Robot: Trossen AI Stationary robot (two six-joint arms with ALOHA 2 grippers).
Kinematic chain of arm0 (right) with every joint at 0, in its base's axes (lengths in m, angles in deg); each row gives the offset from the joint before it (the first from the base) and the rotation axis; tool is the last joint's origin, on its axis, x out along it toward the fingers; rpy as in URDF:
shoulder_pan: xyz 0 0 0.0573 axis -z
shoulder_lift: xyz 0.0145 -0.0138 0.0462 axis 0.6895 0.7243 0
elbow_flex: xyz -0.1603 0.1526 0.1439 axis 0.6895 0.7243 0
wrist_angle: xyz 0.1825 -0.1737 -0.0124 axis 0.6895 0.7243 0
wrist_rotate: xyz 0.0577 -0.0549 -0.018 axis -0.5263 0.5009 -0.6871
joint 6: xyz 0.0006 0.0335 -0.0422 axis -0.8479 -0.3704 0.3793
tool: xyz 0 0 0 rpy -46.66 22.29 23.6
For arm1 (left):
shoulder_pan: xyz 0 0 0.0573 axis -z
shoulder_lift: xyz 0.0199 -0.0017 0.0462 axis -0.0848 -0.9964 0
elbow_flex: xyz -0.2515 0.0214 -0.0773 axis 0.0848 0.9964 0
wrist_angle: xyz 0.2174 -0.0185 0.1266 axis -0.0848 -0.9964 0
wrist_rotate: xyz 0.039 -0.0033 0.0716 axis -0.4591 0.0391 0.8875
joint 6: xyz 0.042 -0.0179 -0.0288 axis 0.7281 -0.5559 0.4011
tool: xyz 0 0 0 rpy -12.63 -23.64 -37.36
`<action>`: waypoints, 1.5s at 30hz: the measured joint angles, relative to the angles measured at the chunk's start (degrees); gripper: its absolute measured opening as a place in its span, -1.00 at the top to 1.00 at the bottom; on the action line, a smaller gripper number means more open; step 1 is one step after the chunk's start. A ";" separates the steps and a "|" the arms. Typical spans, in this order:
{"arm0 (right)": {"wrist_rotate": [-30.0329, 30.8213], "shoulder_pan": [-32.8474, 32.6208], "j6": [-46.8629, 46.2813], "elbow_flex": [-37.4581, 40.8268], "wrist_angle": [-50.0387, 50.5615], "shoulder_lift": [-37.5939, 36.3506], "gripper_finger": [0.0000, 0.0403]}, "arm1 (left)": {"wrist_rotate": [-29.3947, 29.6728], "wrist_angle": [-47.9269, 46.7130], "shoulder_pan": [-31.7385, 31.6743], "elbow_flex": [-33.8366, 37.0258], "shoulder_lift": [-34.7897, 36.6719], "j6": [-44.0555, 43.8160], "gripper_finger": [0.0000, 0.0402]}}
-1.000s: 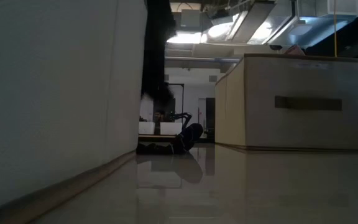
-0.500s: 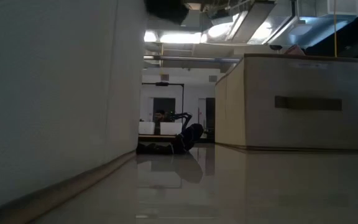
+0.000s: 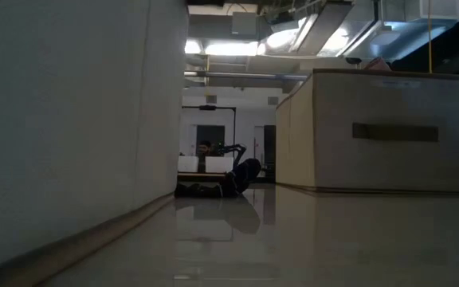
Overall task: Sort clothes
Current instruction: Put the black stocking into the left laundry organizer, then put the black striped sock into the left laundry organizer
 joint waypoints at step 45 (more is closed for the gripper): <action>29.94 -0.35 -36.57 42.67 47.65 -20.81 -0.23 | 0.00 -0.42 0.00 -0.01 0.02 -4.13 0.85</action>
